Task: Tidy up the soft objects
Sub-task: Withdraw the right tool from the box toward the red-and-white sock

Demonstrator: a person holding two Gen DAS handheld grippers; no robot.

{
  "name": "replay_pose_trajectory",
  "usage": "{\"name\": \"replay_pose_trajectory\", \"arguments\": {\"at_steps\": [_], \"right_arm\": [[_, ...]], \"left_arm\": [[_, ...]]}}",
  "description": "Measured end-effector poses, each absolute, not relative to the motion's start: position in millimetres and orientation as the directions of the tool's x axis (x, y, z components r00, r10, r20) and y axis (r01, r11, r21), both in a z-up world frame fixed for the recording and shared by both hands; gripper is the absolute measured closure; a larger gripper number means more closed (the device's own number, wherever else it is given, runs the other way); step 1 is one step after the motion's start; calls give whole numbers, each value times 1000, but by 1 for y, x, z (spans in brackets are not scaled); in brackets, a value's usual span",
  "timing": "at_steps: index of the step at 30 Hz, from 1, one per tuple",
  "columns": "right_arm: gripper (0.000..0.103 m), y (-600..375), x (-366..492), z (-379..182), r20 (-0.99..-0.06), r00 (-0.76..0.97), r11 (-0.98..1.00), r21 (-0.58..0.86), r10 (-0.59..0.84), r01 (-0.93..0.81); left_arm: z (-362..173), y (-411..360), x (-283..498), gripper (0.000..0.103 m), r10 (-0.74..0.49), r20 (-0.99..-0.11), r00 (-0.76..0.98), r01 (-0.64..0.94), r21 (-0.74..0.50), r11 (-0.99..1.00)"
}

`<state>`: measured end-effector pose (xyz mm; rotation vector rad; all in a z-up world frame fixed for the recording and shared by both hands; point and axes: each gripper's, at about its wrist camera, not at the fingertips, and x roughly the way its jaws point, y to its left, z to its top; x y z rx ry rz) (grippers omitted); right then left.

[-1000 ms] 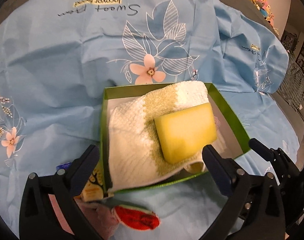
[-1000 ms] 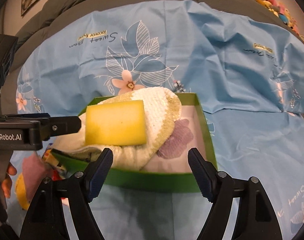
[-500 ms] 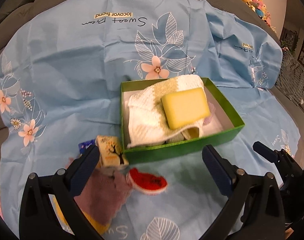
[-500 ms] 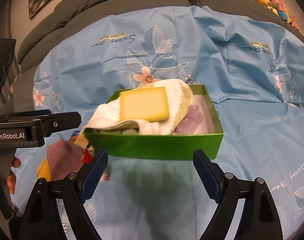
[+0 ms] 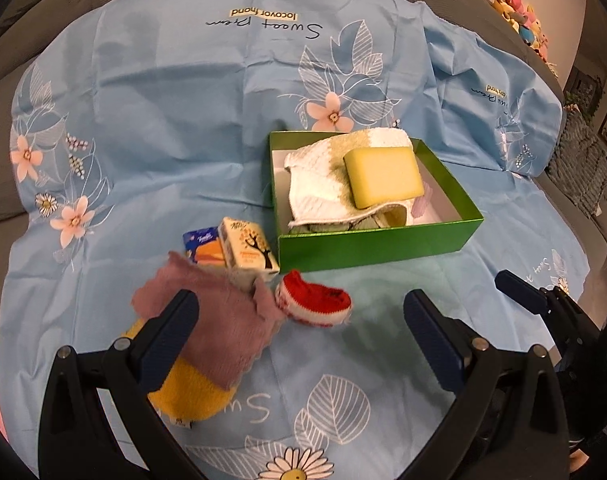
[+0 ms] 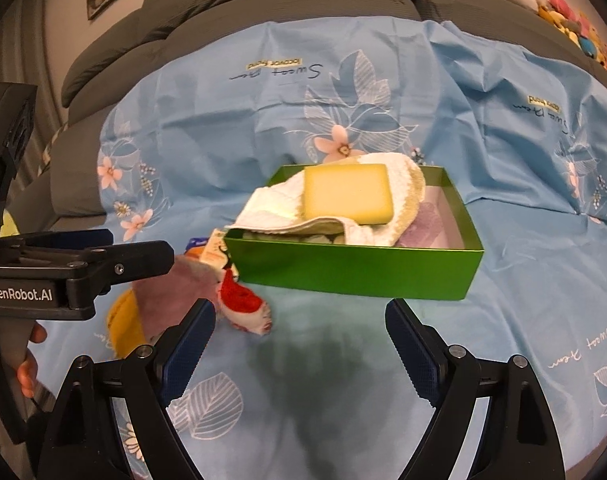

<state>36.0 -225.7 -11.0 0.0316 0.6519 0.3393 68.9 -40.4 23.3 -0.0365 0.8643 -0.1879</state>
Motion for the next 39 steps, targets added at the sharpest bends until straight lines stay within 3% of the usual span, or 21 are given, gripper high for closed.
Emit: {"name": "replay_pose_trajectory", "arguments": {"at_steps": [19, 33, 39], "right_arm": [[16, -193, 36, -32, -622, 672, 905, 162, 403, -393], [16, -174, 57, -78, -660, 591, 866, 198, 463, -458], [16, -171, 79, -92, -667, 597, 876, 189, 445, -443]], "left_arm": [[-12, -1, 62, 1, -179, -794, 581, 100, -148, 984], [-36, 31, 61, 1, -365, -739, 566, 181, -321, 930], [-38, 20, 69, 1, -408, -726, 554, 249, -323, 913]]}}
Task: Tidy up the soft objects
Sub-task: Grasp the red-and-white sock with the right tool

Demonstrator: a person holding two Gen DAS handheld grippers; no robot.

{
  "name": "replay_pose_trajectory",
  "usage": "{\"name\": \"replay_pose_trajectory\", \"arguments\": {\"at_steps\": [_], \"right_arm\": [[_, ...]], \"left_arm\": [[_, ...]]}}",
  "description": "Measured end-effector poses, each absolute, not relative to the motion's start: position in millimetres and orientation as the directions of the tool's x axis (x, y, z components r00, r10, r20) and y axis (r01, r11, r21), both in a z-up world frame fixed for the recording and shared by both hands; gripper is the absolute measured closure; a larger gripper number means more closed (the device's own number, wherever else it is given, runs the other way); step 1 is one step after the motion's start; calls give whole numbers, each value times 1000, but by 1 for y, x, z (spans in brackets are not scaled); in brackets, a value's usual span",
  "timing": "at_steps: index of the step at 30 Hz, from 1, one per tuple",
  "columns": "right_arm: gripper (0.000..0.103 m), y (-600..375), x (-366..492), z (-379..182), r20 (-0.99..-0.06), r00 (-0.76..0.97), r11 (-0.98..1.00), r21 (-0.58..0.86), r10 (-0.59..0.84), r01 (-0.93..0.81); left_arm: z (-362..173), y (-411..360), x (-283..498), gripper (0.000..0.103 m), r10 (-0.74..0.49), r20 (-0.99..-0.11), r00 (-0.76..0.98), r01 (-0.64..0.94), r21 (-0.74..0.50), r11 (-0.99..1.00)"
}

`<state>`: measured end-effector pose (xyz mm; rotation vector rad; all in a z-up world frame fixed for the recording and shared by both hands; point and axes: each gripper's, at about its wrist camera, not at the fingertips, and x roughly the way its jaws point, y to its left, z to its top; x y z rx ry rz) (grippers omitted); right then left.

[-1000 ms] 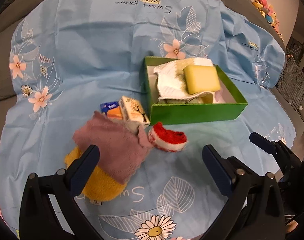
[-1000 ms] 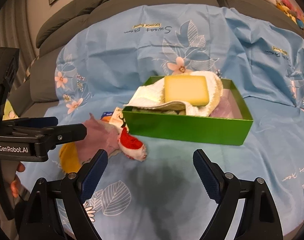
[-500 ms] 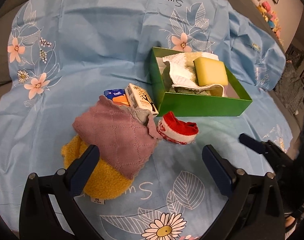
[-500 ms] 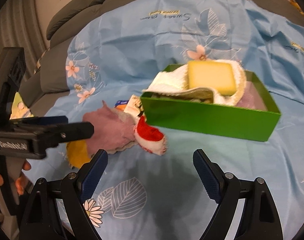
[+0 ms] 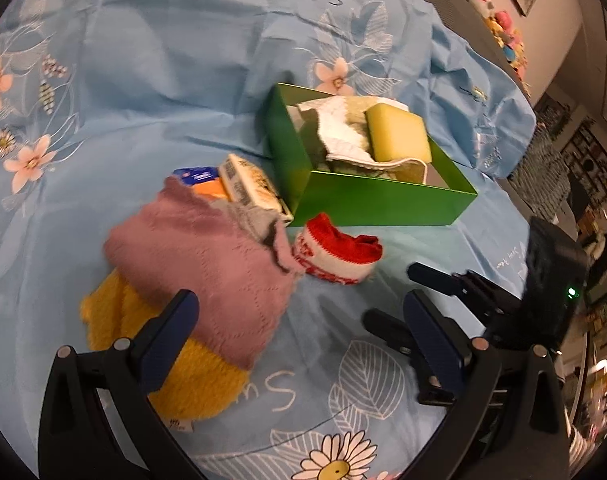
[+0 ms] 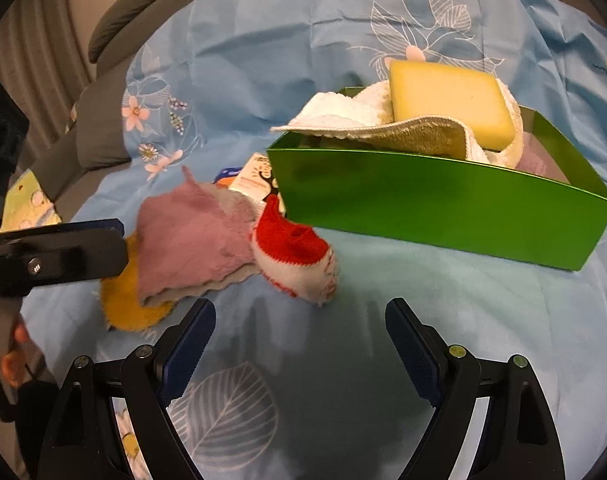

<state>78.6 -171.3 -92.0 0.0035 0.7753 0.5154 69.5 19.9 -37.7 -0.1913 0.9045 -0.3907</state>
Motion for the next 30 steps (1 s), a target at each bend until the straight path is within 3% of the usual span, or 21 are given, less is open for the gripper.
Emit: {"name": "replay_pose_trajectory", "arguments": {"at_steps": [5, 7, 11, 14, 24, 30], "right_arm": [[17, -168, 96, -95, -642, 608, 869, 204, 467, -452], [23, -165, 103, -97, -642, 600, 863, 210, 477, -460], [56, -162, 117, -104, -662, 550, 844, 262, 509, -467], [62, -164, 115, -104, -661, 545, 843, 276, 516, -463], [63, -220, 79, -113, -638, 459, 786, 507, 618, -354], [62, -233, 60, -113, -636, 455, 782, 512, 623, -354]], "left_arm": [[-46, 10, 80, 1, -411, -741, 530, 274, -309, 911], [-48, 9, 82, 1, -412, -746, 524, 277, -308, 910], [-50, 7, 88, 1, -414, -751, 515, 280, -308, 909], [-51, 6, 91, 1, -419, -752, 508, 288, -310, 906], [-58, -33, 90, 2, -489, -762, 424, 383, -338, 860], [-71, -70, 89, 10, -505, -788, 351, 449, -331, 830]]}}
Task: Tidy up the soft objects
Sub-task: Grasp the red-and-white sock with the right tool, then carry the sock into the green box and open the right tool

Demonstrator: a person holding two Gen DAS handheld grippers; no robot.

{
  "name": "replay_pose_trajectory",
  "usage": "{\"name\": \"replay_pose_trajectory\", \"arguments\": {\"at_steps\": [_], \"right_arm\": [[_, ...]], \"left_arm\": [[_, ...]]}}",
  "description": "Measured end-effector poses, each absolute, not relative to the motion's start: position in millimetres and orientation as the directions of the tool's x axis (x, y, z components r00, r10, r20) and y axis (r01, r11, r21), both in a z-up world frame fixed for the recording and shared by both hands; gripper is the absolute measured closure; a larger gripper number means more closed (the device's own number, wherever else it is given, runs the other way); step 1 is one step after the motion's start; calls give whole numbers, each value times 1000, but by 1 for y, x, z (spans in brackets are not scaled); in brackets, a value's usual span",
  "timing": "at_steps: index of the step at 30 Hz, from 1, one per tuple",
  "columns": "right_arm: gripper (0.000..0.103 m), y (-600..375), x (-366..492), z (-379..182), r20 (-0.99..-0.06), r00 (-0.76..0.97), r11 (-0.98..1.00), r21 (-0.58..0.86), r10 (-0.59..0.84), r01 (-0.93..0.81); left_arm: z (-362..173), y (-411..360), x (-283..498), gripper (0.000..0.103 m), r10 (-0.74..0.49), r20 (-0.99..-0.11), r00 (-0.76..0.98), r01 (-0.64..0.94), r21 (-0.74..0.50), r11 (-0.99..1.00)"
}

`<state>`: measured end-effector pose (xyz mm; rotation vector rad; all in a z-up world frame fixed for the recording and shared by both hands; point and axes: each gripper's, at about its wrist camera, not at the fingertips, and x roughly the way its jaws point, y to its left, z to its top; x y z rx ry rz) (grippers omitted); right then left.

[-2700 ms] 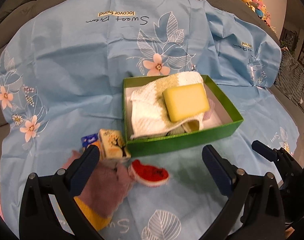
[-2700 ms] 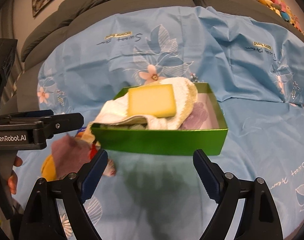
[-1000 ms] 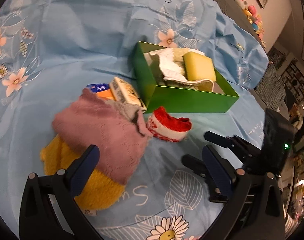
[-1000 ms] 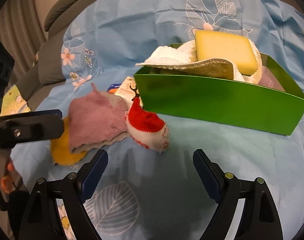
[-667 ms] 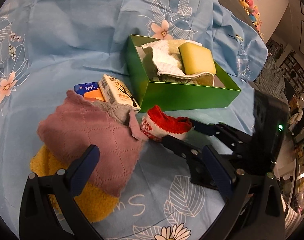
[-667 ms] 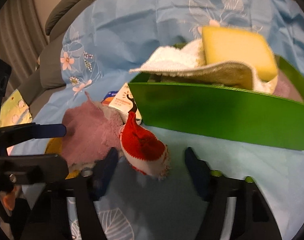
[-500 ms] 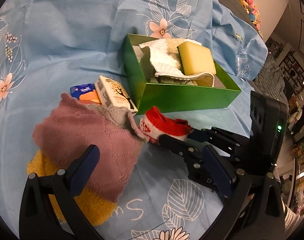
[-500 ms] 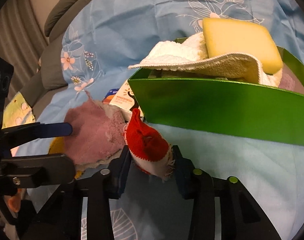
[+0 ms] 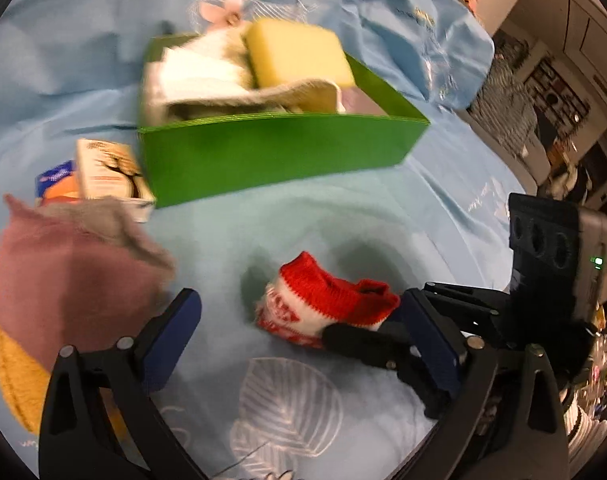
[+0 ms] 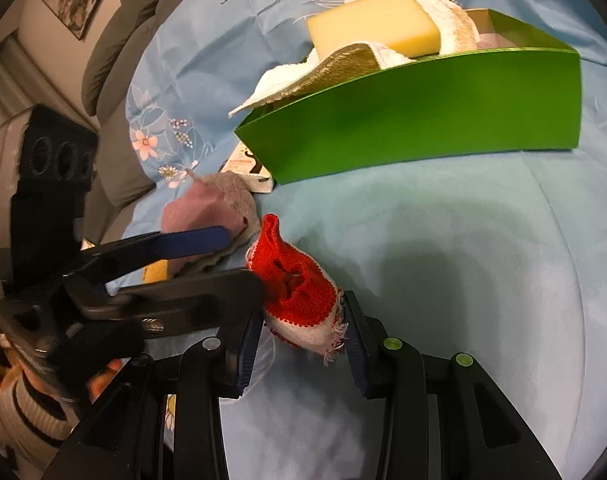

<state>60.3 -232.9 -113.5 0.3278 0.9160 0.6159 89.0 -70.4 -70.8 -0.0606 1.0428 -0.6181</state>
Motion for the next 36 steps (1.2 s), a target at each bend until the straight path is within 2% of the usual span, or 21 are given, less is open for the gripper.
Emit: {"name": "replay_pose_trajectory", "arguments": {"at_steps": [5, 8, 11, 18, 25, 36], "right_arm": [[62, -235, 60, -115, -630, 452, 776, 521, 631, -356], [62, -235, 60, -116, -626, 450, 771, 525, 637, -360], [62, -237, 60, -119, -619, 450, 766, 531, 643, -363], [63, -239, 51, -111, -596, 478, 763, 513, 646, -393], [63, -253, 52, -82, -532, 543, 758, 510, 650, -408], [63, -276, 95, -22, -419, 680, 788, 449, 602, -421]], "left_arm": [[-81, -81, 95, 19, -526, -796, 298, 436, -377, 817], [-83, -79, 97, 30, -546, -792, 274, 424, -410, 808], [-85, -81, 96, 30, -550, -794, 257, 425, -418, 803], [-76, -85, 89, 39, -534, -797, 283, 436, -389, 812], [-44, -101, 90, 40, -520, -776, 358, 481, -324, 815], [21, -140, 144, 40, -515, -713, 475, 521, -244, 818]]}}
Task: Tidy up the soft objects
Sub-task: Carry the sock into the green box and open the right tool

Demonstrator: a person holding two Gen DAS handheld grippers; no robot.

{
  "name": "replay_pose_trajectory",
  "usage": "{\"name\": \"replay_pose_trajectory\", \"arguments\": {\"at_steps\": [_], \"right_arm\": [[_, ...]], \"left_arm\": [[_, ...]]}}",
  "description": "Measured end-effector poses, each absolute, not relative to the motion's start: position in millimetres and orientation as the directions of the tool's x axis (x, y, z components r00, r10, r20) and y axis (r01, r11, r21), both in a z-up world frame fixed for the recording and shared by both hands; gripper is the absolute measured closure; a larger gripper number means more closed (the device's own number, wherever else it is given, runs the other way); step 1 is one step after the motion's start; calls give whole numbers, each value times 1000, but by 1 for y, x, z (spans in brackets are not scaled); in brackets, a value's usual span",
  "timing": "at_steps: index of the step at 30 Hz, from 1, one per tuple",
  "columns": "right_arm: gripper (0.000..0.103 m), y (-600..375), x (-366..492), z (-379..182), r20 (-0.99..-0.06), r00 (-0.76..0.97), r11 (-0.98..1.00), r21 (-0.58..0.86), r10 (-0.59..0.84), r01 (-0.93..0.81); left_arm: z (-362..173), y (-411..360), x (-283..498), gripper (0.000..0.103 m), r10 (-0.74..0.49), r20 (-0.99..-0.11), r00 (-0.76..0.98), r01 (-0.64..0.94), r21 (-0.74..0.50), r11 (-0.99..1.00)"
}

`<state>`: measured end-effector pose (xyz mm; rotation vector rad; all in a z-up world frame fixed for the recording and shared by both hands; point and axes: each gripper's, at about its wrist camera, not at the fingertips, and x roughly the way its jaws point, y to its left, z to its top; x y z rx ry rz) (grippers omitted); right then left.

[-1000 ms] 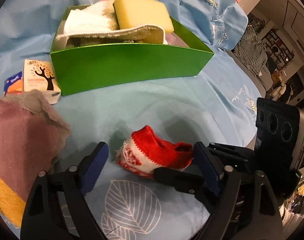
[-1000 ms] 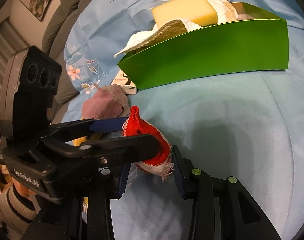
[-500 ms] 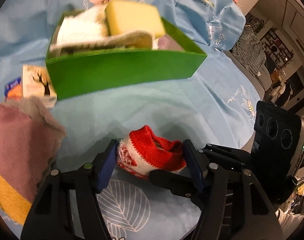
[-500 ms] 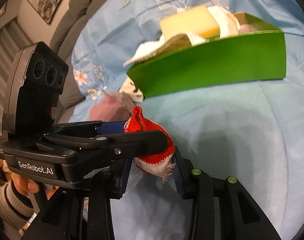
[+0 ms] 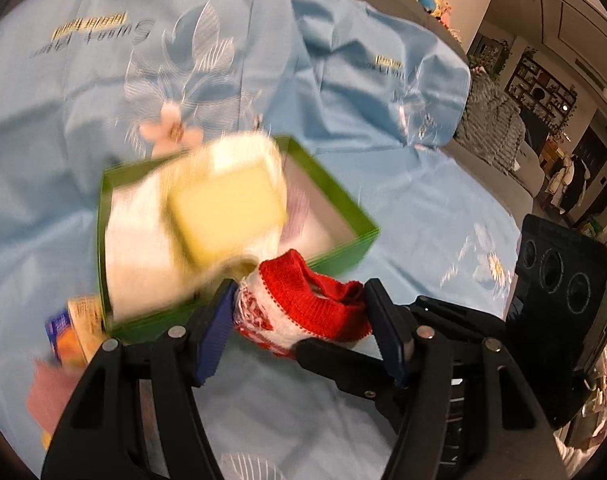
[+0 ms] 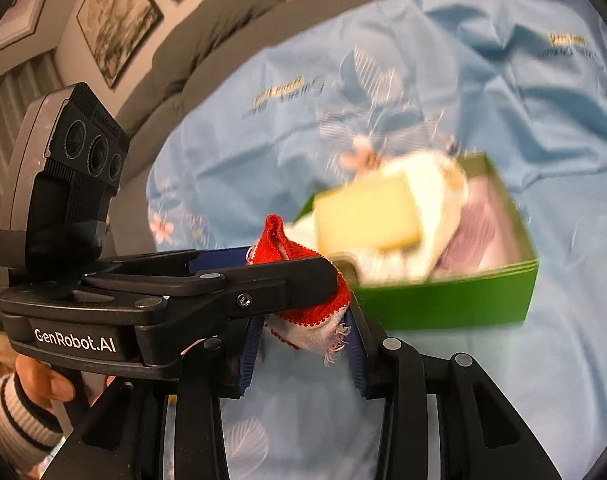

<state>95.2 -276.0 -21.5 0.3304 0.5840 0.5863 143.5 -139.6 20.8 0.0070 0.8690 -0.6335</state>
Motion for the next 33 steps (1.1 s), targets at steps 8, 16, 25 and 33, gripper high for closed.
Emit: {"name": "replay_pose_trajectory", "arguments": {"at_steps": [8, 16, 25, 33], "right_arm": [[63, -304, 154, -13, -366, 731, 787, 488, 576, -376], [63, -319, 194, -14, -368, 776, 817, 486, 513, -310], [61, -319, 216, -41, -488, 737, 852, 470, 467, -229], [29, -325, 202, -44, -530, 756, 895, 416, 384, -163]], "left_arm": [[35, -171, 201, 40, -493, -706, 509, 508, -216, 834], [34, -190, 244, 40, -498, -704, 507, 480, -249, 841], [-1, -200, 261, 37, -450, -754, 478, 456, -225, 861], [-5, -194, 248, 13, -405, -762, 505, 448, -169, 878]]}}
